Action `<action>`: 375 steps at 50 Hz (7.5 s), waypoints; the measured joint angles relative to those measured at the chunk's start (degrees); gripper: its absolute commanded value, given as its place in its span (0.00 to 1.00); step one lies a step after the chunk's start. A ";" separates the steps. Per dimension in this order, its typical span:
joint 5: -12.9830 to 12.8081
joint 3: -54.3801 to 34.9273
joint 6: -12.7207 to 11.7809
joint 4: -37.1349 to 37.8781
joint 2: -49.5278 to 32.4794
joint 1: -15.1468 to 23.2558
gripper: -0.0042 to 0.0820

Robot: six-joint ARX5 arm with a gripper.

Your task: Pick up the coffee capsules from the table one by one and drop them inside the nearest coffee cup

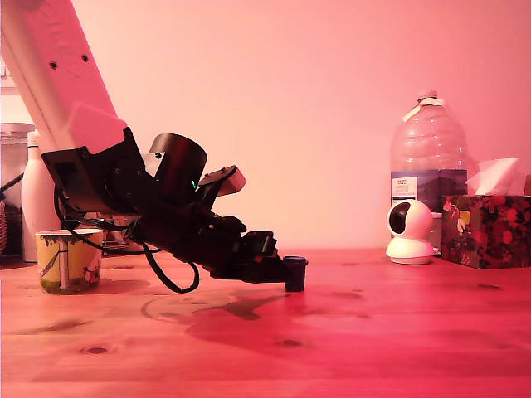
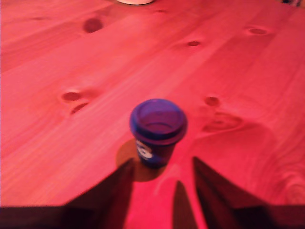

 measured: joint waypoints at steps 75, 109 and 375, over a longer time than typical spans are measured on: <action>-5.66 0.00 -0.22 6.47 0.00 -3.56 0.73; -12.74 0.00 -7.34 4.28 0.00 -4.61 0.70; -21.88 6.10 -13.62 -8.44 1.14 -9.09 0.18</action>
